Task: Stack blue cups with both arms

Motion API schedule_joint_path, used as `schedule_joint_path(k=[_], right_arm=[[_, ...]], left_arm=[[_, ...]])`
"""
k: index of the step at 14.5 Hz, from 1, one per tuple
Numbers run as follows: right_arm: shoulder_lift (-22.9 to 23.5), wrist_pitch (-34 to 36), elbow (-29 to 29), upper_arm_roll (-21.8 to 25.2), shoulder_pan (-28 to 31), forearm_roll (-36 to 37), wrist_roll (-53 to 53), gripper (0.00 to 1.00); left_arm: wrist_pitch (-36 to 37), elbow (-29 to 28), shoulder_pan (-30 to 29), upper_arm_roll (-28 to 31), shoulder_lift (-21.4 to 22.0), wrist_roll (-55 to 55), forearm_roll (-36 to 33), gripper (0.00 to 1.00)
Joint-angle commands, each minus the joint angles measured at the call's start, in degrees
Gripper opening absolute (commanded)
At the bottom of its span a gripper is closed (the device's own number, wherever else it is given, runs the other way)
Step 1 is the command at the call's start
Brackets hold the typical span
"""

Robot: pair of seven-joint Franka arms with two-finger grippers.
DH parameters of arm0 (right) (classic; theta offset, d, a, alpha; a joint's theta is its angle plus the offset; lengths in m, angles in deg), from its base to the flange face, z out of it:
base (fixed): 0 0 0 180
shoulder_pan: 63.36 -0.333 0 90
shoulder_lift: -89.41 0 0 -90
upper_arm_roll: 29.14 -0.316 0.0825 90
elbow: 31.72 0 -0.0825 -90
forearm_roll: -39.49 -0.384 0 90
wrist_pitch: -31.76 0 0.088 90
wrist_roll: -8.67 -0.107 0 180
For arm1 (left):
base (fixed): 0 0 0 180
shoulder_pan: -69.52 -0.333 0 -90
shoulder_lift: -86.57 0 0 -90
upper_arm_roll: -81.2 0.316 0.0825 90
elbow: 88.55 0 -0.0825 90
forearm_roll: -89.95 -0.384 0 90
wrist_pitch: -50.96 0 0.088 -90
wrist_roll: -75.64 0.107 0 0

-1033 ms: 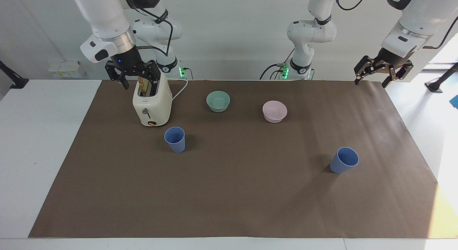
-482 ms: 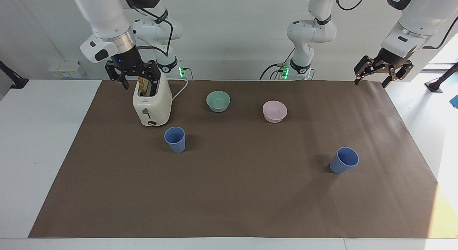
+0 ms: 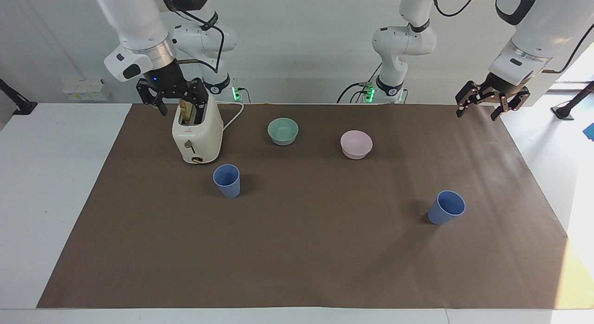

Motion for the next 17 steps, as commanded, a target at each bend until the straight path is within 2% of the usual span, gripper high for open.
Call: schedule_joint_path(k=[1,4,10,15,17], right_arm=[[-1.5,-1.3,1.9,-0.2,0.8,-0.1,1.1,1.00],[-1.5,-1.3,1.9,-0.2,0.8,-0.1,1.1,1.00],[-1.5,-1.3,1.9,-0.2,0.8,-0.1,1.1,1.00],[-1.5,-1.3,1.9,-0.2,0.8,-0.1,1.1,1.00],[-1.5,-1.3,1.9,-0.2,0.8,-0.1,1.1,1.00]], left_arm=[[-6.1,-6.2,-0.1,0.2,1.2,0.6,0.5,1.00],[-12.3,-10.1,-0.1,0.2,1.0,0.6,0.5,1.00],[-21.6,-13.6,-1.4,0.3,-2.4,0.6,0.6,1.00],[-32.3,-12.6,-2.3,0.2,-8.2,0.6,0.7,1.00],[-34.3,-9.3,-1.9,0.2,-14.2,0.2,0.8,1.00]])
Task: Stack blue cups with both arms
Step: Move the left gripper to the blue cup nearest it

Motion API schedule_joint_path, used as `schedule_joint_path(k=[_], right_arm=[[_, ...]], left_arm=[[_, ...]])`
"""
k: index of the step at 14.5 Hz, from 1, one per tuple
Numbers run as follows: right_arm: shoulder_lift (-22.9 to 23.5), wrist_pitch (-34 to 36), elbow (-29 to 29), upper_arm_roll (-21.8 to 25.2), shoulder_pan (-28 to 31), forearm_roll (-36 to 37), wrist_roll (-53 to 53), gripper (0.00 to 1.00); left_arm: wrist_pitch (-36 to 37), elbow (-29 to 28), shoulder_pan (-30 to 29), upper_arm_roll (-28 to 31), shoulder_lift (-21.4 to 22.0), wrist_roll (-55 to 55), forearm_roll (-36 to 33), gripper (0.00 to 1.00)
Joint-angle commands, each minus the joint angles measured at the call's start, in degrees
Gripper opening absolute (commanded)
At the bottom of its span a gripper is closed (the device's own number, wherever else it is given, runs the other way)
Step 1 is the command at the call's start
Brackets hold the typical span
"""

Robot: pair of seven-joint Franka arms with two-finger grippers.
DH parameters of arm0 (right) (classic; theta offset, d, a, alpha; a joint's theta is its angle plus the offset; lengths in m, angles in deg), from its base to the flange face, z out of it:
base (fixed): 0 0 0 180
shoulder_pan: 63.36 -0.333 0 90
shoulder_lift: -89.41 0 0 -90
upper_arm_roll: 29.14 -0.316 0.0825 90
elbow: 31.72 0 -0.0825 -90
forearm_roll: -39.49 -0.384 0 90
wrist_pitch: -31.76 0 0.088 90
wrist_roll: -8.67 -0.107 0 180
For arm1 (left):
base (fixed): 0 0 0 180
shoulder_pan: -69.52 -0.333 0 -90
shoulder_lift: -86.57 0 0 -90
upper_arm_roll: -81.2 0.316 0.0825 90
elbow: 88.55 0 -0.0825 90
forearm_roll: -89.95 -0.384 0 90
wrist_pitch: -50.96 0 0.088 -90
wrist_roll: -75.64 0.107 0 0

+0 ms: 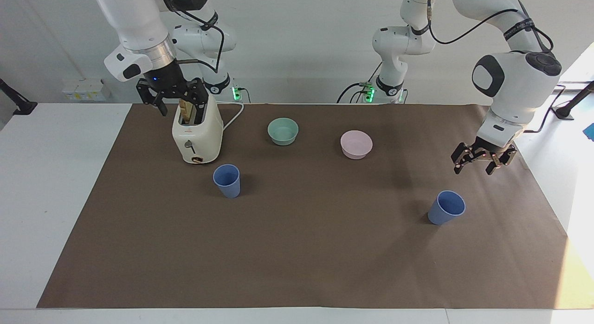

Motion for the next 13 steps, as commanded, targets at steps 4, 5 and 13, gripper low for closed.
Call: schedule_joint_path(k=[4,5,13], right_arm=[[-1.5,-1.4,1.9,-0.2,0.8,-0.1,1.1,1.00],[-1.5,-1.4,1.9,-0.2,0.8,-0.1,1.1,1.00],[-1.5,-1.4,1.9,-0.2,0.8,-0.1,1.1,1.00]], left_arm=[[-3.2,8.1,-0.5,-0.5,-11.5,0.4,1.8,0.90],[-3.9,8.4,-0.6,-0.5,-12.4,0.5,2.6,0.84],[-6.4,4.8,-0.3,-0.5,-13.0,0.7,4.0,0.45]])
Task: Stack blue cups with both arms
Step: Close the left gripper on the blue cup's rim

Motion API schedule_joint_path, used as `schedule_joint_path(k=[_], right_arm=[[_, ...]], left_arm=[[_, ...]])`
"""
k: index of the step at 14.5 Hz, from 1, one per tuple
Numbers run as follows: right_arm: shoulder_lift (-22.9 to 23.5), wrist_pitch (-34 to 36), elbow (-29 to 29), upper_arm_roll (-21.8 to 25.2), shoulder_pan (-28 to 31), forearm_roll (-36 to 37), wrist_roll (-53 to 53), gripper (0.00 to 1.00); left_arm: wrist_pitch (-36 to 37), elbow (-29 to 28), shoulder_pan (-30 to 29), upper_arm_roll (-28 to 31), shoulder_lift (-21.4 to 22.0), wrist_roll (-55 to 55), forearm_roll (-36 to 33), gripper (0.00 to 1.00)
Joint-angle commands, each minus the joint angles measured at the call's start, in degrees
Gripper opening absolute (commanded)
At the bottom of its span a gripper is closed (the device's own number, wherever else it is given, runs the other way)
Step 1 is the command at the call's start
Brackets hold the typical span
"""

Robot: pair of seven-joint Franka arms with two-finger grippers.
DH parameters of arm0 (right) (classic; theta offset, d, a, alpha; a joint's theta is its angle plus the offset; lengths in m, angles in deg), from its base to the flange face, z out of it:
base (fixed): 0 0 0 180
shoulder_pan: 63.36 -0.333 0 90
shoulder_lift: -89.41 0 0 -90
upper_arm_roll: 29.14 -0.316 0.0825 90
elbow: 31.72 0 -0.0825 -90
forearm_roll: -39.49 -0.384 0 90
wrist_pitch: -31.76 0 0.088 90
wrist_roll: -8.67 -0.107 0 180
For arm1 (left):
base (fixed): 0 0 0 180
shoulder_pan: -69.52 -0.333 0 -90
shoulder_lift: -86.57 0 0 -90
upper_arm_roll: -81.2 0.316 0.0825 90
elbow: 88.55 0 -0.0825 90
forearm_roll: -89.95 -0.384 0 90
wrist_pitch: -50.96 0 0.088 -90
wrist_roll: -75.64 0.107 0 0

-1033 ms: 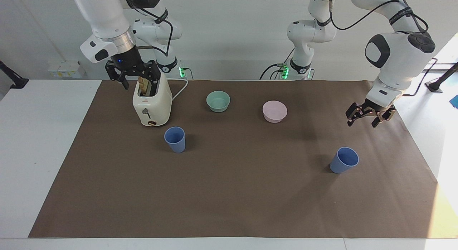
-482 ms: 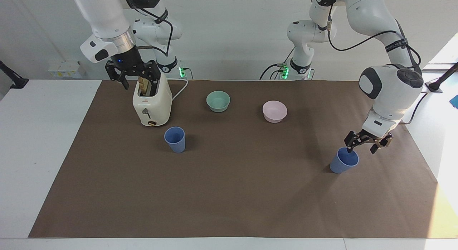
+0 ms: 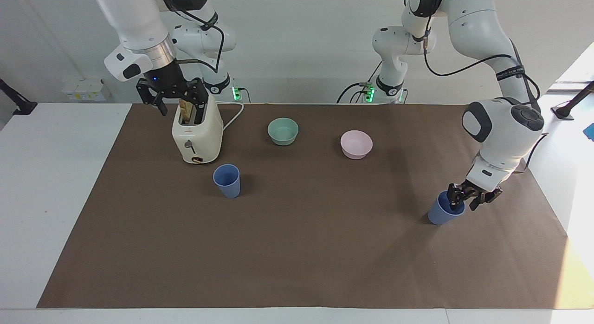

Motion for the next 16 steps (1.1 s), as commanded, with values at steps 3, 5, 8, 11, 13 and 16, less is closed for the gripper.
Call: schedule_joint_path(k=[3,5,8,11,13,16], right_arm=[[-1.5,-1.4,1.9,-0.2,0.8,-0.1,1.1,1.00],[-1.5,-1.4,1.9,-0.2,0.8,-0.1,1.1,1.00],[-1.5,-1.4,1.9,-0.2,0.8,-0.1,1.2,1.00],[-1.5,-1.4,1.9,-0.2,0.8,-0.1,1.1,1.00],[-1.5,-1.4,1.9,-0.2,0.8,-0.1,1.1,1.00],[-1.5,-1.4,1.9,-0.2,0.8,-0.1,1.2,1.00]], left_arm=[[-0.2,-2.3,0.1,-0.1,1.2,0.6,1.0,0.21],[0.2,-1.9,0.4,-0.1,1.1,0.5,0.8,0.05],[0.3,-1.4,0.5,-0.1,1.1,0.5,0.3,0.00],[3.1,-0.3,0.5,-0.2,3.1,0.5,0.3,0.00],[5.1,-0.4,1.8,-0.3,5.3,0.1,0.2,0.00],[8.4,-0.6,4.2,-0.3,8.2,-0.4,0.2,0.00]])
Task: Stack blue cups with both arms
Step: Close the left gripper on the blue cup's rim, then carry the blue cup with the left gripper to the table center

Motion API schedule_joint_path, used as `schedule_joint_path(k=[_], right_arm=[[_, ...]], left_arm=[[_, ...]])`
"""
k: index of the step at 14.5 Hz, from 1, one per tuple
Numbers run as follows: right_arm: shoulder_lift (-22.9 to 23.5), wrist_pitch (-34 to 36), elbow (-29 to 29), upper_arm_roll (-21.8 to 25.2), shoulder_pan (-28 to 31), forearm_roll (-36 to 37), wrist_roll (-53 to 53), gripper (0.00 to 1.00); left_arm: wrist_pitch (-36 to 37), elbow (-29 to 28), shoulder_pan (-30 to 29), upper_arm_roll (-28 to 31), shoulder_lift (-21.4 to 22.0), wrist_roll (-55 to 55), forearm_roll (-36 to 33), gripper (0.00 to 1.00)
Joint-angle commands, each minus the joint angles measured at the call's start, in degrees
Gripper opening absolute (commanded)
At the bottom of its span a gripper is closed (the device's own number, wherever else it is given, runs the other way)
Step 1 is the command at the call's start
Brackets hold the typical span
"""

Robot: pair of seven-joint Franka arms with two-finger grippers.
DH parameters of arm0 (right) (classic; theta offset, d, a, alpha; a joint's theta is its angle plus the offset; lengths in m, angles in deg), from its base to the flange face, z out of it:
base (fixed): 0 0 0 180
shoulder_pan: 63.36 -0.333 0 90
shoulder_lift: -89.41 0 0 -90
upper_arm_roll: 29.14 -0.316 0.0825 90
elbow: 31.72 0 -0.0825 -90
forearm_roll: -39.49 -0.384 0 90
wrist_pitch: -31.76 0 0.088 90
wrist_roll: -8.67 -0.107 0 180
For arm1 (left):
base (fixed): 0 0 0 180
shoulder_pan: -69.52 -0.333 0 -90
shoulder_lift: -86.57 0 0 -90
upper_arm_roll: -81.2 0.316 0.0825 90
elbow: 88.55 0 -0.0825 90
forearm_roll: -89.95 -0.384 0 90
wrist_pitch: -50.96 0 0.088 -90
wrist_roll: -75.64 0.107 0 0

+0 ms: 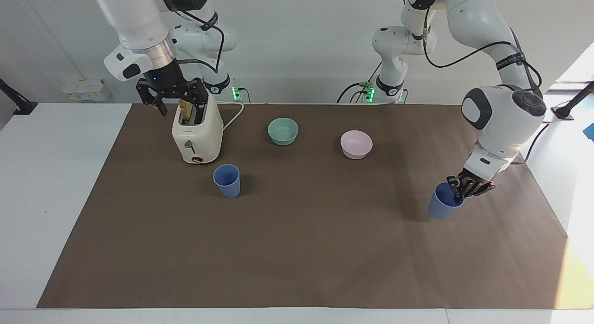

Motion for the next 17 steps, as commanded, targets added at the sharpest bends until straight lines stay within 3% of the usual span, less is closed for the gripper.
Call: schedule_joint_path(k=[1,7,10,17], right_arm=[[-1.5,-1.1,1.9,-0.2,0.8,-0.1,1.2,1.00],[-1.5,-1.1,1.9,-0.2,0.8,-0.1,1.1,1.00],[-1.5,-1.2,1.9,-0.2,0.8,-0.1,1.1,1.00],[-1.5,-1.2,1.9,-0.2,0.8,-0.1,1.2,1.00]], left_arm=[[3.1,-1.1,3.9,0.6,2.8,-2.0,0.0,0.00],[1.5,-5.4,15.3,0.6,3.7,-18.2,0.0,0.00],[-4.3,-7.7,22.0,0.5,2.9,-28.1,0.0,0.00],[-9.6,-7.7,33.0,0.5,0.5,-42.1,-0.8,0.00]])
